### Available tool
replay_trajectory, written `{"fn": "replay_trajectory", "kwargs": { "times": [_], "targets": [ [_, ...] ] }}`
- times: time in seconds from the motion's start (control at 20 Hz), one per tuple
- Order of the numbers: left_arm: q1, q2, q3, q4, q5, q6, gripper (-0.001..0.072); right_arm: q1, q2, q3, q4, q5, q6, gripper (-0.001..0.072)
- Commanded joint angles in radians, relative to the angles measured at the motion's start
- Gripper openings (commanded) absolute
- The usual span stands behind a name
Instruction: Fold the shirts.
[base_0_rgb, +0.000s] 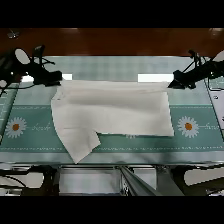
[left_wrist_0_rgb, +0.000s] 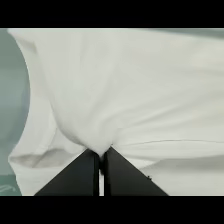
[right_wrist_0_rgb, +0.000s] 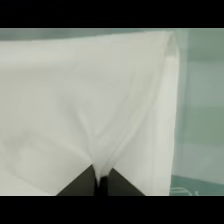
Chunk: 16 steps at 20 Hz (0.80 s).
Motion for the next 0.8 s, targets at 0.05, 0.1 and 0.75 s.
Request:
{"fn": "replay_trajectory", "kwargs": {
  "times": [0.05,0.1,0.75],
  "targets": [
    [0.011,-0.004,-0.103,0.003,-0.078,0.053,0.0021,0.002,0.0,-0.098,-0.029,-0.012,-0.01,0.0029],
    [0.012,-0.005,-0.111,0.003,-0.083,0.053,0.0021,0.002,-0.002,-0.109,-0.029,-0.017,-0.01,0.003],
    [0.19,0.127,-0.162,0.007,-0.32,0.01,0.0703,-0.217,0.254,-0.175,-0.029,0.075,0.023,0.0622]
  ]
}}
